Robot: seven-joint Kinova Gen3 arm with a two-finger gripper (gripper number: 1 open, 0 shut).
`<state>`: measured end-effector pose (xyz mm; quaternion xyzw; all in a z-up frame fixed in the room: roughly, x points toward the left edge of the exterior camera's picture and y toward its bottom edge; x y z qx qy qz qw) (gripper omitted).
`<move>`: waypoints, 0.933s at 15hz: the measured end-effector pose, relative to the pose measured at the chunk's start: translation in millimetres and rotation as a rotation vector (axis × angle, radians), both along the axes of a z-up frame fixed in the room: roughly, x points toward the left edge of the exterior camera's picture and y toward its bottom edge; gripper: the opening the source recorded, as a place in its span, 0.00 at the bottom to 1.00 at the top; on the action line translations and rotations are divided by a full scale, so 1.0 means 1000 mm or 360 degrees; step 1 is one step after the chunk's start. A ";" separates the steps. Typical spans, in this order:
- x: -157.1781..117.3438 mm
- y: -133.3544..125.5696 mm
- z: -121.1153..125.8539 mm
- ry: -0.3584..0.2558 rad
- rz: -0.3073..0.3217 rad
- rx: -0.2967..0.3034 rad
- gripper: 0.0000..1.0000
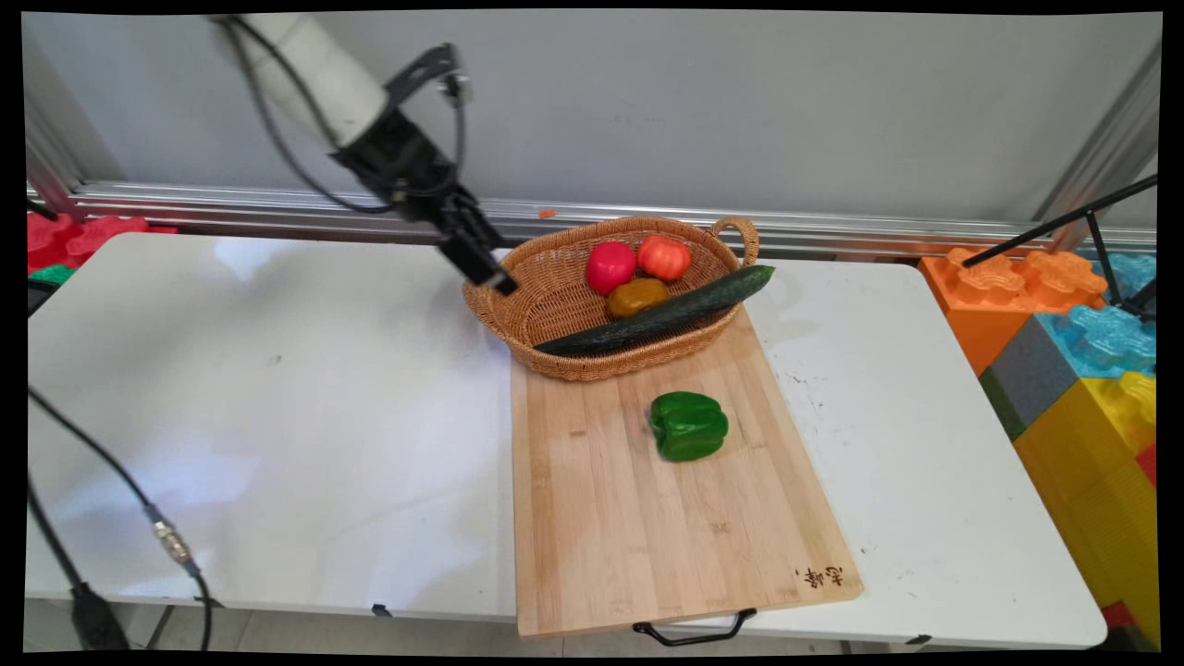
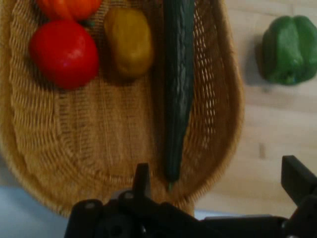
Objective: Pick up the cucumber from the vegetable basket
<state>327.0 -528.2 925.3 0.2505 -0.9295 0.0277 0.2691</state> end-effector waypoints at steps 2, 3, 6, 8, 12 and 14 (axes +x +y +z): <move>-0.014 -0.014 -0.010 0.0006 0.0005 0.0020 1.00; -0.019 -0.020 -0.015 0.0008 0.0005 0.0028 1.00; -0.040 -0.046 -0.041 0.0017 -0.0005 0.0064 1.00; -0.052 -0.061 -0.059 0.0023 -0.0023 0.0083 1.00; -0.068 -0.082 -0.090 0.0020 -0.0060 0.0123 1.00; -0.076 -0.091 -0.105 0.0016 -0.0082 0.0146 1.00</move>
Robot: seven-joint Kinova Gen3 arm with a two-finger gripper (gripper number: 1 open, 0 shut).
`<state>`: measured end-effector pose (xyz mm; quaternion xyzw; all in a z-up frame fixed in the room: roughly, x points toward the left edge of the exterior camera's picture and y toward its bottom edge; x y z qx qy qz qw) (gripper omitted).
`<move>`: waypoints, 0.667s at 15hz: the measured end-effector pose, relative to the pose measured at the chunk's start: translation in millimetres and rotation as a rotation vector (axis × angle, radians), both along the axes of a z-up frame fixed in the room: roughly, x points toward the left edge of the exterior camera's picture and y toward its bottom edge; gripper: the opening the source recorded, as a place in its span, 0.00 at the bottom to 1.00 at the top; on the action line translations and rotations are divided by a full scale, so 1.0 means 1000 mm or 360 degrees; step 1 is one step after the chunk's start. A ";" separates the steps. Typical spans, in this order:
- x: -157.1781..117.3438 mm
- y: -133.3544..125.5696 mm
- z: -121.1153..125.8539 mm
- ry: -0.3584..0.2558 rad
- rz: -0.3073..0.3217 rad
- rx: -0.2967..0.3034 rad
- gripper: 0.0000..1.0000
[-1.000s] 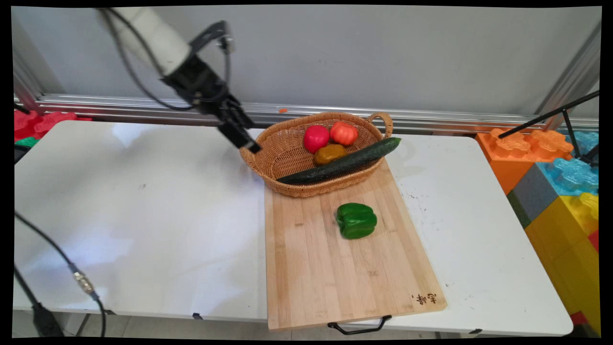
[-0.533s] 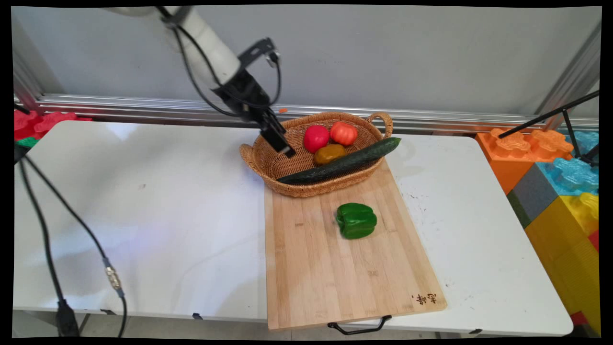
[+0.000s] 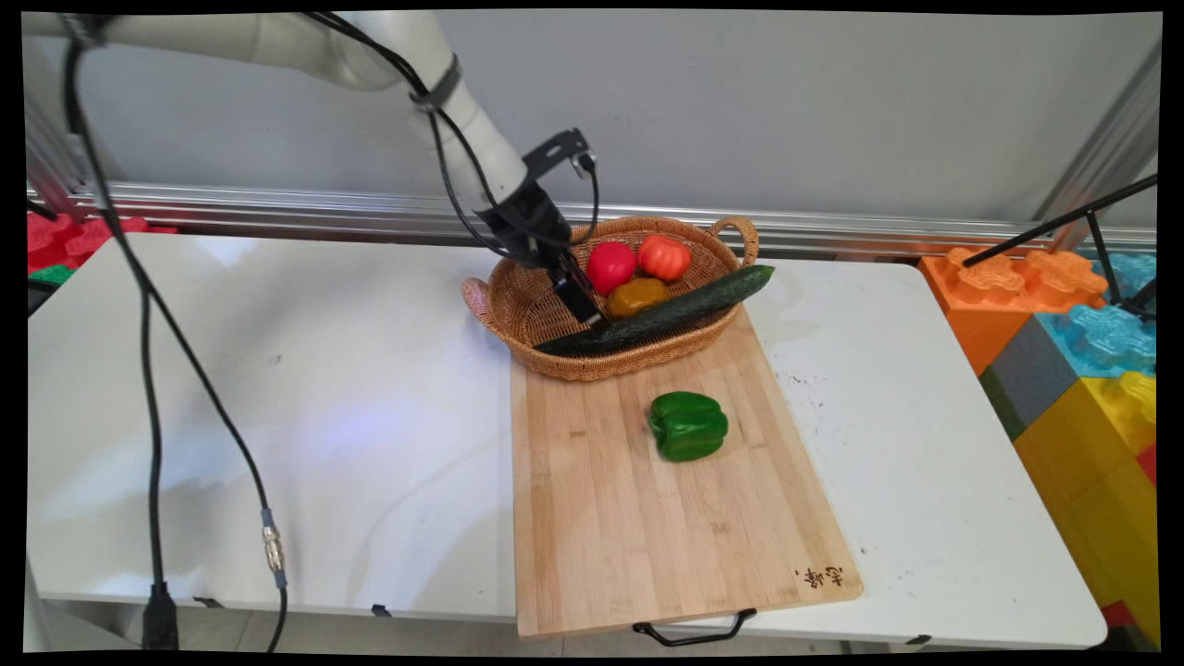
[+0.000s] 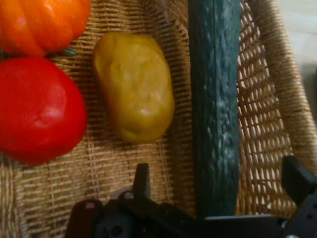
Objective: Pick up the cucumber from the vegetable basket
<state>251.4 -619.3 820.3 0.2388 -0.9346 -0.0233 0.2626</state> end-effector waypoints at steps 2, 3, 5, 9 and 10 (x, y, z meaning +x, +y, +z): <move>-0.004 -0.005 -0.009 -0.0005 -0.0015 0.0016 1.00; -0.005 -0.007 -0.014 -0.0009 -0.0025 0.0026 1.00; -0.010 -0.010 -0.024 -0.0013 -0.0056 0.0042 1.00; -0.017 -0.012 -0.036 -0.0009 -0.0106 0.0053 1.00; -0.019 -0.012 -0.038 -0.0006 -0.0119 0.0054 0.00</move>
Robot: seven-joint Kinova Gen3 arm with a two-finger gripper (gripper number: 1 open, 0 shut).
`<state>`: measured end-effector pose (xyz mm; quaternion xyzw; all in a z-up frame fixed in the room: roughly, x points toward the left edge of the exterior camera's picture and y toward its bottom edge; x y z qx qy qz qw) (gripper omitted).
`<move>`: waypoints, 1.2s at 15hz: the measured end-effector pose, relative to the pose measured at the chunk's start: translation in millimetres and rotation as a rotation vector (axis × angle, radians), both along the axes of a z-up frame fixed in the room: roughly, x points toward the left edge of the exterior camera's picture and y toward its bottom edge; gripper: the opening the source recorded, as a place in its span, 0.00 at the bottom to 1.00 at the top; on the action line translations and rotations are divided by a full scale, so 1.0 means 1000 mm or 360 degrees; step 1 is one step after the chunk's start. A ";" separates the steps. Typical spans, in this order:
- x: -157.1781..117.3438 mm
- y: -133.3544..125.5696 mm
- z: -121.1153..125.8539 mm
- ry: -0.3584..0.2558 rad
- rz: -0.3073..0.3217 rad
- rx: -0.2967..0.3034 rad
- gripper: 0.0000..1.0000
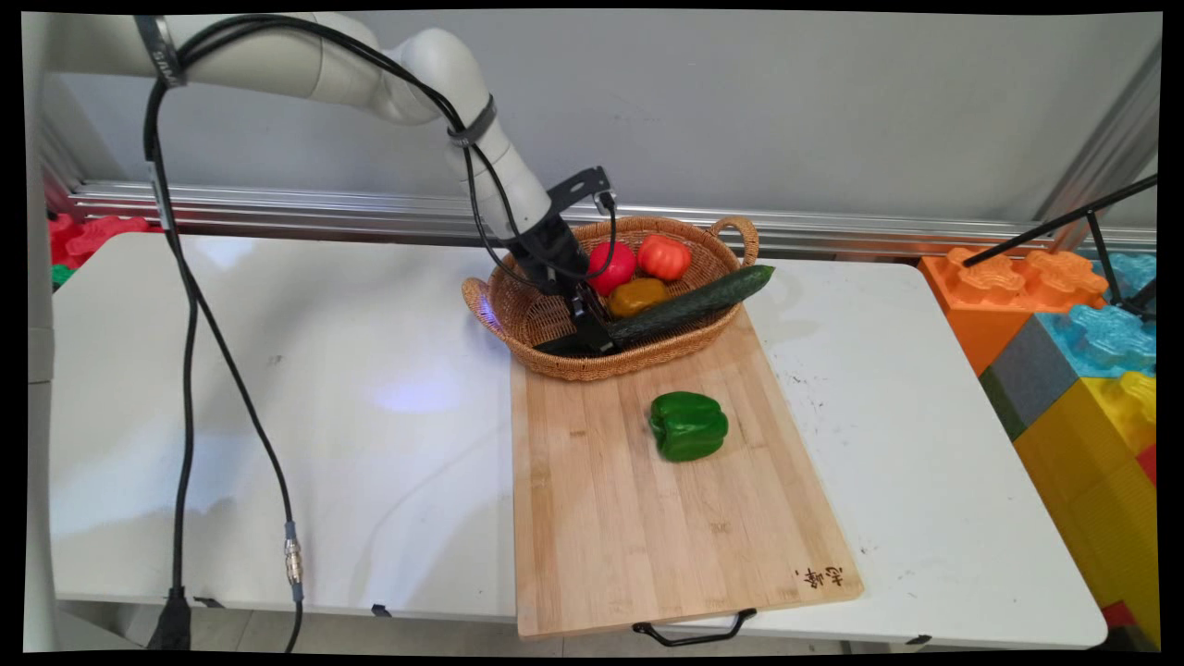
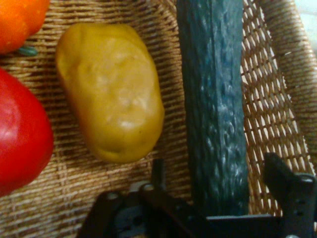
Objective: Pick up the cucumber from the vegetable basket, then place the picked object on the cutting board
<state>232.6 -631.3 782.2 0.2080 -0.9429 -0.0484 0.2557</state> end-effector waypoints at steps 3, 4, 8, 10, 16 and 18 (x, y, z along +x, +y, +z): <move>-0.004 0.001 -0.003 0.0010 -0.0021 -0.0003 0.00; -0.005 0.002 -0.003 0.0014 -0.0024 -0.0005 0.00; -0.008 0.012 0.008 0.0048 -0.0026 -0.0023 0.00; -0.008 0.017 0.018 0.0072 -0.0015 -0.0049 0.00; -0.014 0.035 0.078 0.0147 0.0011 -0.0237 0.00; -0.022 0.045 0.102 0.0173 0.0008 -0.0308 0.00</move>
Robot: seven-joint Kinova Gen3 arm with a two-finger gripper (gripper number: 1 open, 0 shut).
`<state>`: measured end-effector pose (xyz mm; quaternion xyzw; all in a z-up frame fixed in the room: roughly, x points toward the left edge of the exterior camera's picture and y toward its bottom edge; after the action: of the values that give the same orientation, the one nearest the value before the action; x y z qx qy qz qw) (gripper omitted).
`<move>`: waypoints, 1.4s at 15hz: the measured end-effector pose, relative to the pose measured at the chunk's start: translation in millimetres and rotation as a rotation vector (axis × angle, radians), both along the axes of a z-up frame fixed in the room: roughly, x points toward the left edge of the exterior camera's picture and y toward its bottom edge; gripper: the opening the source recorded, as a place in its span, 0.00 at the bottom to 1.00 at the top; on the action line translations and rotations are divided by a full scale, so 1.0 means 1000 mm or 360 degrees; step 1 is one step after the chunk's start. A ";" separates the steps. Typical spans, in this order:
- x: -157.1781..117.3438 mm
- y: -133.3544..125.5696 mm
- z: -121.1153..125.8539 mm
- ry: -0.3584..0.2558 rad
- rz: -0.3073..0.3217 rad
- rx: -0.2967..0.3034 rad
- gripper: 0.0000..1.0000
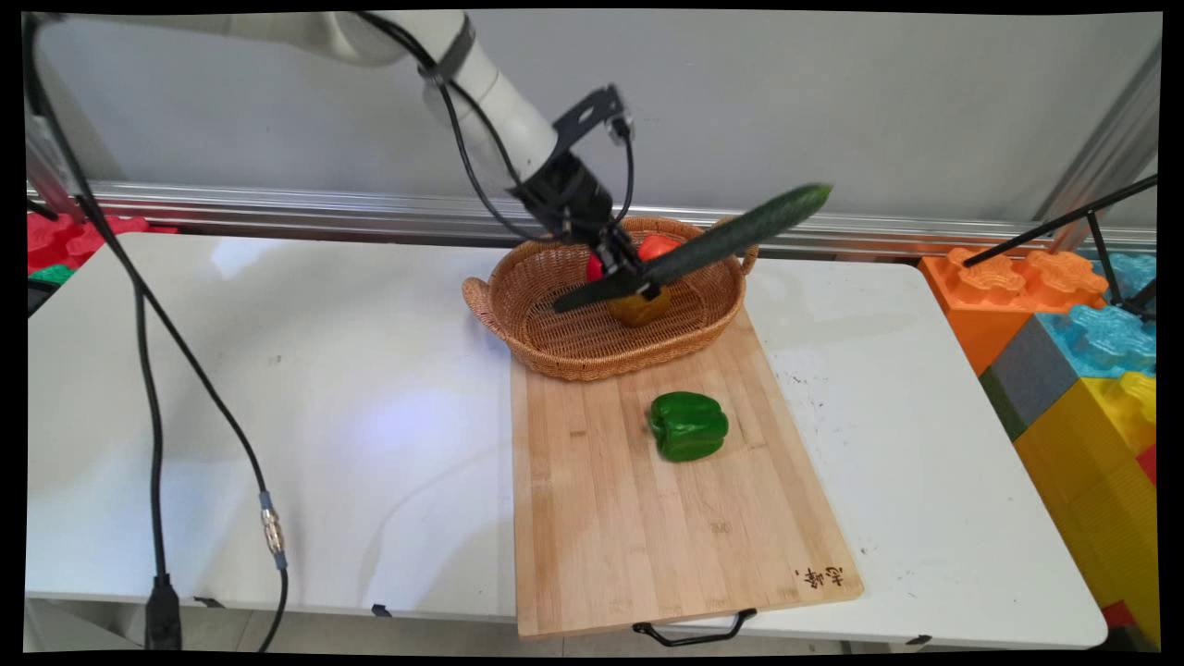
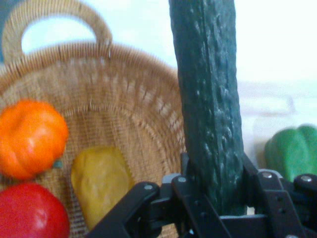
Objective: Place the picked object on the cutting board
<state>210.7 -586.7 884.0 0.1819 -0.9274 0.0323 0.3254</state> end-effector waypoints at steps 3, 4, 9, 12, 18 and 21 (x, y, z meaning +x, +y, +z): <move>-0.012 0.014 0.023 0.0027 -0.0020 -0.0054 0.00; -0.017 0.022 0.032 0.0036 -0.0031 -0.0064 0.00; -0.043 0.087 0.061 0.0030 -0.0109 -0.0001 0.00; -0.051 0.127 0.062 -0.0013 -0.0172 0.0038 0.00; -0.060 0.177 0.034 -0.0117 -0.0216 0.0065 0.00; -0.062 0.187 0.011 -0.0162 -0.0203 0.0064 0.00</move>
<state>149.0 -400.0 895.4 0.1272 -0.9528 0.0019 0.2756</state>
